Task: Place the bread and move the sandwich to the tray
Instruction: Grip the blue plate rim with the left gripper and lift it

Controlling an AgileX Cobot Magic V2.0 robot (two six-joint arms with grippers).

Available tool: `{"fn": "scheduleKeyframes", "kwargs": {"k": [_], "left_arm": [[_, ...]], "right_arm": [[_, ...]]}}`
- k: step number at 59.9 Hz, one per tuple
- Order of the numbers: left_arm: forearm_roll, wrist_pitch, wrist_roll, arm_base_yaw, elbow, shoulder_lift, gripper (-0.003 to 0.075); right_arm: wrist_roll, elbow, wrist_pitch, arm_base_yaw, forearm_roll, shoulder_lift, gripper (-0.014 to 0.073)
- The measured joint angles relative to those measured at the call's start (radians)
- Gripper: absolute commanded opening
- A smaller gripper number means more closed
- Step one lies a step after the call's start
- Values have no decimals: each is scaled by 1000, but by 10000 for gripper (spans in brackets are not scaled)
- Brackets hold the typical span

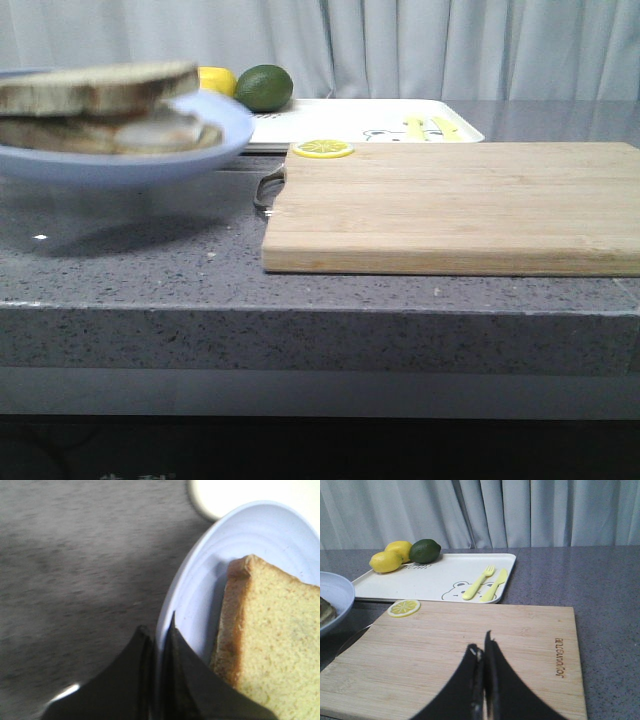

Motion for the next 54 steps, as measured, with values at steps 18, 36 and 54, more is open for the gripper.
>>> {"fn": "scheduleKeyframes", "kwargs": {"k": [18, 36, 54], "left_arm": [[-76, 25, 35, -60, -240, 141, -20], [-78, 96, -53, -142, -752, 509, -20], [-25, 239, -247, -170, -1371, 928, -20]], "right_arm": [[0, 1, 0, 0, 0, 0, -69], [0, 1, 2, 0, 0, 0, -69], [0, 1, 2, 0, 0, 0, -69]]}}
